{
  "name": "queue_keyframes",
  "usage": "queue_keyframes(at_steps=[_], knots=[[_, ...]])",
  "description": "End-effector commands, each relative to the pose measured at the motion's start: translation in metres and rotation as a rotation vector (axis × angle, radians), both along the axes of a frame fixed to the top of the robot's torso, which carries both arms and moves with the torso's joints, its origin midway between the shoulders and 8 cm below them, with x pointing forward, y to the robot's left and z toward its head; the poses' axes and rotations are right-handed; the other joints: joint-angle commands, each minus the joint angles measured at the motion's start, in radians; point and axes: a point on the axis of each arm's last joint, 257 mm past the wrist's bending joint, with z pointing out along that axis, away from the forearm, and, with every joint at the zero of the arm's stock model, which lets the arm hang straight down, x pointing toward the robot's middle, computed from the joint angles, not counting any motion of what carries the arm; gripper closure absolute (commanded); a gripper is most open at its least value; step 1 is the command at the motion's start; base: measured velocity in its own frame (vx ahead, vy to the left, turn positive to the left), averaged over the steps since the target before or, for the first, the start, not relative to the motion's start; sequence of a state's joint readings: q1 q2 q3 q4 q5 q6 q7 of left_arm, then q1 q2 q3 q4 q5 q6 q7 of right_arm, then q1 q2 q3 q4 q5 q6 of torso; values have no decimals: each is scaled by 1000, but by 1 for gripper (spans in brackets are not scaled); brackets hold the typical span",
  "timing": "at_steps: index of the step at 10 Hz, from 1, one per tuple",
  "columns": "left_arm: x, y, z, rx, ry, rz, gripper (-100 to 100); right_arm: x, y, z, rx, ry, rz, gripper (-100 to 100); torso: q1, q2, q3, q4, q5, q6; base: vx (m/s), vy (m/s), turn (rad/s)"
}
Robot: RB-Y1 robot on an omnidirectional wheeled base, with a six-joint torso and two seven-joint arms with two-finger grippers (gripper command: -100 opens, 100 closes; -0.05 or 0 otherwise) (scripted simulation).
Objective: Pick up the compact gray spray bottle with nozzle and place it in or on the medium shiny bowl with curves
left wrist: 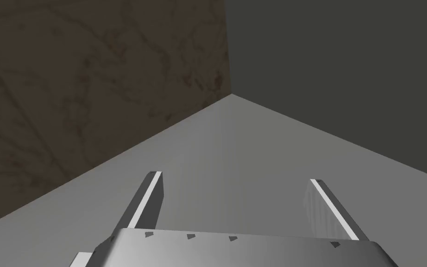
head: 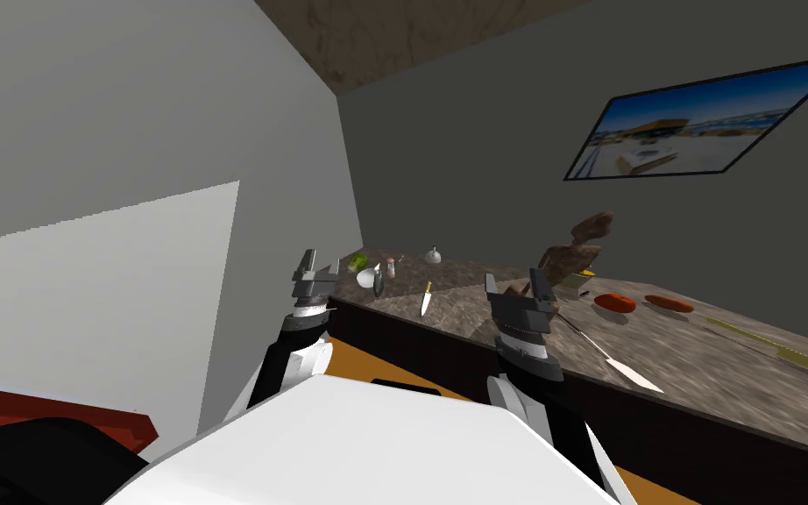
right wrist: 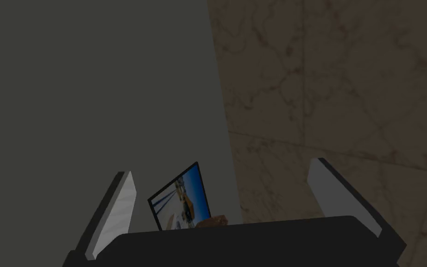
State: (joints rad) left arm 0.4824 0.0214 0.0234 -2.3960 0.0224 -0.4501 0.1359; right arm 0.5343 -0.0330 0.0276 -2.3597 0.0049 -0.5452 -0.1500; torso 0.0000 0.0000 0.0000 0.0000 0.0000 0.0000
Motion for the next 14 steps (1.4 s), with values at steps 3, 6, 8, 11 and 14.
queue_keyframes(at_steps=[3, 6, 8, 11, 14], knots=[[10, -10, -15, 74, 63, -24, -100, 0, 0, 0, 0, 0, 0, 0, 0, 0, 0, 0, 0, 0, -2, -6, -31], [24, -21, -42, 165, 162, -45, -100, 0, 0, 0, 0, 0, 0, 0, 0, 0, 0, 0, 0, 0, -6, -11, -49], [29, -24, -54, 202, 203, -52, -100, 0, 0, 0, 0, 0, 0, 0, -1, 1, 0, 0, 0, 0, -9, -11, -43], [42, -31, -97, 314, 337, -64, -100, 0, 0, 0, 0, 0, 0, 0, 0, 1, 0, 0, 0, 0, -11, -10, -67], [48, -33, -130, 408, 435, -73, -100, 0, 0, 0, 0, 0, 0, 0, 0, 1, 0, 0, 0, 0, -10, -10, -47]])
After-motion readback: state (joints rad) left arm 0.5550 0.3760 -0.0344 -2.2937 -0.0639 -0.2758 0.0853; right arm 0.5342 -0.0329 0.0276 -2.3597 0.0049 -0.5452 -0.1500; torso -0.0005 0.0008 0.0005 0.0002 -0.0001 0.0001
